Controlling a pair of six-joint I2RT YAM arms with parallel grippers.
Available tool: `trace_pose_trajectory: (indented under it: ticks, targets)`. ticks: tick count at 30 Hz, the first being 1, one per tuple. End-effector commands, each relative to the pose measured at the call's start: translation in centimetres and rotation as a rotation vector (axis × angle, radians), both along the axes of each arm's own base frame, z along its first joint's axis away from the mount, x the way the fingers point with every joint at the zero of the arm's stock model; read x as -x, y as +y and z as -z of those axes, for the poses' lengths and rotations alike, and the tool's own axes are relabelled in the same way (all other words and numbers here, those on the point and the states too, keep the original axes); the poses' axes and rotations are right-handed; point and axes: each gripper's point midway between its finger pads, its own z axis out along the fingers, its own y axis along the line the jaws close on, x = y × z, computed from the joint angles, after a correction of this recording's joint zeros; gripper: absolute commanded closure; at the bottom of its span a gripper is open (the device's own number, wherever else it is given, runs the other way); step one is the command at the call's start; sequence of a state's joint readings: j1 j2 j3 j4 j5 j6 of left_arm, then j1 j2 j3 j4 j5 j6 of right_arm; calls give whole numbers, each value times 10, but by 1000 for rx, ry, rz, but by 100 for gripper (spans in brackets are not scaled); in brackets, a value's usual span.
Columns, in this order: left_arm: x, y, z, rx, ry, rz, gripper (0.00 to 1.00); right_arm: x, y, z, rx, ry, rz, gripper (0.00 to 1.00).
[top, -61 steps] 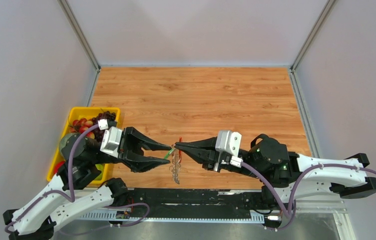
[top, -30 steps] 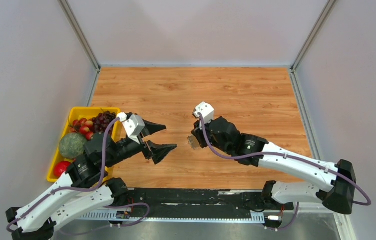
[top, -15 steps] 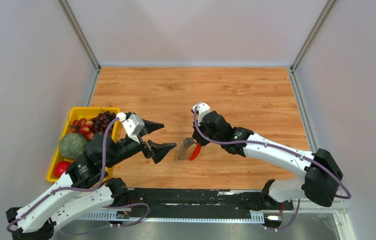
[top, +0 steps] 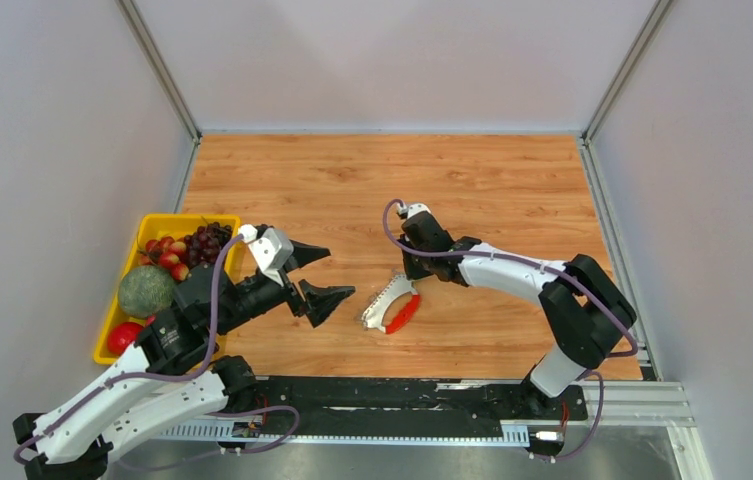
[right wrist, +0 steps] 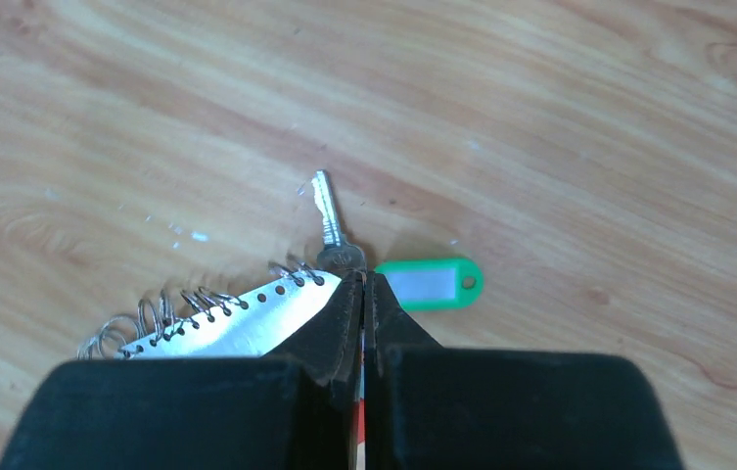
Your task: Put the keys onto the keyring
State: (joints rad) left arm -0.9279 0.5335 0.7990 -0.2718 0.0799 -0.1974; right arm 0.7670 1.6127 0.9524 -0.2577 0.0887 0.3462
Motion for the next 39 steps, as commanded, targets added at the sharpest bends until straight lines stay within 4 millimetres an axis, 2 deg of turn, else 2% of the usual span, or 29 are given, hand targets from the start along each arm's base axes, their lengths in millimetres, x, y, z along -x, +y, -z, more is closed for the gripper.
trace_pose_trajectory:
  ticks: [1, 4, 7, 11, 13, 17, 19, 20, 21, 26, 30, 34, 39]
  targets:
    - [-3, -3, 1, 1, 0, -1, 0, -45, 5, -29, -48, -136, 124, 100]
    - [-4, -6, 3, -7, 5, 3, 0, -59, 2, -35, -31, -183, 160, 100]
    - [-4, -7, 3, -9, 5, 6, 0, -62, 11, -34, -51, -183, 142, 98]
    - [-5, -7, 5, -15, 12, 1, 0, -61, 13, -25, -53, -170, 133, 64]
    - [-7, -7, 7, -21, 15, -7, 0, -61, 12, -28, -56, -181, 137, 56]
    - [-10, -5, 7, -30, 17, -28, 0, -58, 12, -63, -115, -233, 125, 39]
    - [-12, -3, 7, -34, 17, -41, 0, -55, 8, -87, -138, -269, 125, 23]
    - [-13, -3, 7, -36, 15, -47, 0, -53, 5, -96, -141, -284, 126, 10]
    - [-15, -1, 9, -41, 17, -61, 0, -52, 1, -106, -143, -300, 127, 2]
    - [-24, 5, 9, -52, 16, -121, 0, -40, -8, -152, -180, -362, 100, 0]
    - [-30, 7, 8, -69, 29, -158, 0, -34, -19, -179, -187, -424, 140, 0]
    - [-35, 11, 7, -71, 36, -196, 0, -29, -31, -201, -206, -477, 187, 0]
    - [-38, 15, 3, -66, 32, -222, 0, -20, -33, -218, -237, -507, 188, 0]
